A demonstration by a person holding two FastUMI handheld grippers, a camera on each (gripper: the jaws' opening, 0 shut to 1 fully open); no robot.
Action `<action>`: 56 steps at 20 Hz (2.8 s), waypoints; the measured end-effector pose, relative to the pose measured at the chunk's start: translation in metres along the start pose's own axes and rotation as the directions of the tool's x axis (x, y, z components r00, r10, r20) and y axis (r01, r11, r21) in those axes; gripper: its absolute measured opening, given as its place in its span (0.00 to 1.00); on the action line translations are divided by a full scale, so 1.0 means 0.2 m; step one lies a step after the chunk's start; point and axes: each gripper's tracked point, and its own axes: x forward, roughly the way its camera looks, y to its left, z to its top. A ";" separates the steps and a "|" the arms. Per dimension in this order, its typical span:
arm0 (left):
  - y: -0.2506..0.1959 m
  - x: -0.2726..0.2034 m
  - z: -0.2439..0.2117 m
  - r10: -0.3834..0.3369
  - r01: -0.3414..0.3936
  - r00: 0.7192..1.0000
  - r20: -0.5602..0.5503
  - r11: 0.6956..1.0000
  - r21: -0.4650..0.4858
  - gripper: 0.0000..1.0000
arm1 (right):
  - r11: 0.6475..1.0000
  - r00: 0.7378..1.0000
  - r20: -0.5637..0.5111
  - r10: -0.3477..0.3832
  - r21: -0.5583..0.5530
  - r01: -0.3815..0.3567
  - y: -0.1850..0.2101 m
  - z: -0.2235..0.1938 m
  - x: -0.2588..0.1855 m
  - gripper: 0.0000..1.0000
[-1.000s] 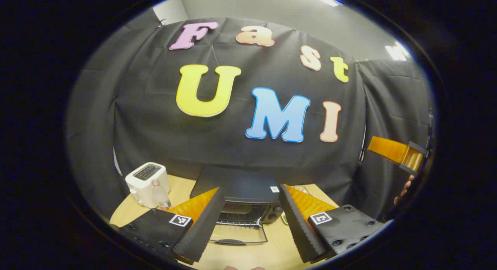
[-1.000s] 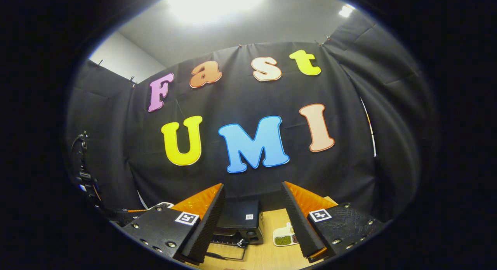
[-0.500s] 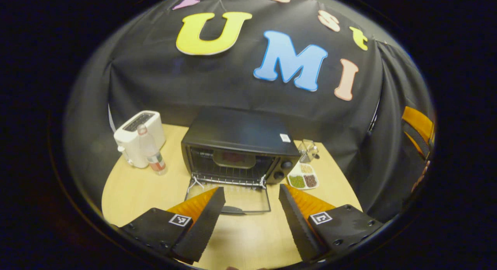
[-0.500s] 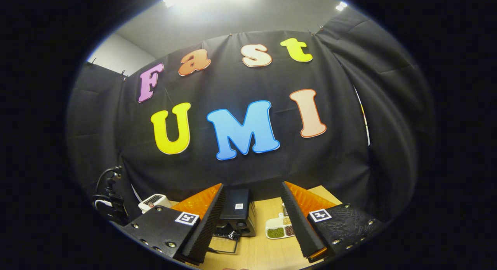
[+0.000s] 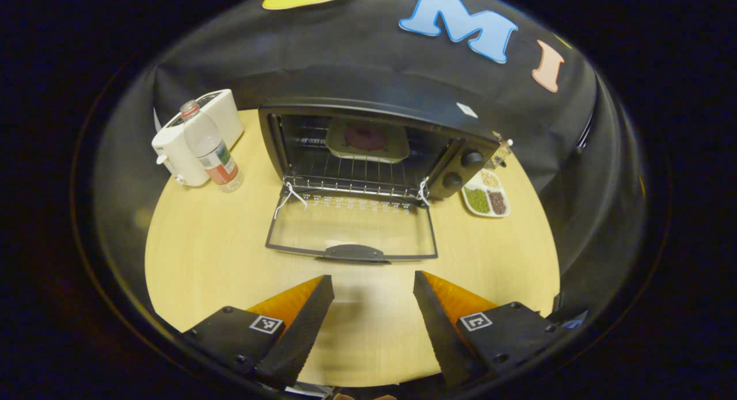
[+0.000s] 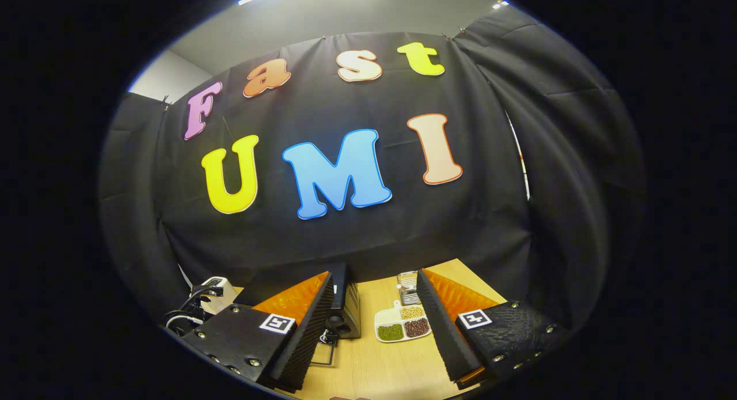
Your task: Open the electric oven with the left hand, put the food in, and close the electric oven.
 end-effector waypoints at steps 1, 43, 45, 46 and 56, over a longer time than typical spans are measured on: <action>0.01 0.04 -0.03 0.014 -0.013 1.000 -0.027 1.000 0.013 0.96 | 1.000 1.000 -0.007 -0.009 -0.003 0.009 -0.01 -0.01 0.00 0.88; 0.07 0.32 -0.04 0.080 -0.072 0.994 -0.074 0.992 0.106 0.99 | 1.000 0.995 -0.096 -0.019 -0.021 0.017 -0.06 -0.20 0.00 0.88; 0.07 0.31 -0.02 0.087 -0.081 0.995 -0.053 0.991 0.107 0.92 | 1.000 0.995 -0.093 -0.021 -0.018 0.019 -0.08 -0.19 0.00 0.88; 0.08 0.30 0.00 0.094 -0.088 0.995 -0.044 0.990 0.108 0.95 | 1.000 0.996 -0.092 -0.023 -0.015 0.022 -0.09 -0.19 0.00 0.88; 0.07 0.24 0.13 0.128 -0.131 0.991 0.035 0.985 0.115 0.93 | 0.999 0.995 -0.085 -0.051 0.009 0.052 -0.19 -0.18 0.01 0.88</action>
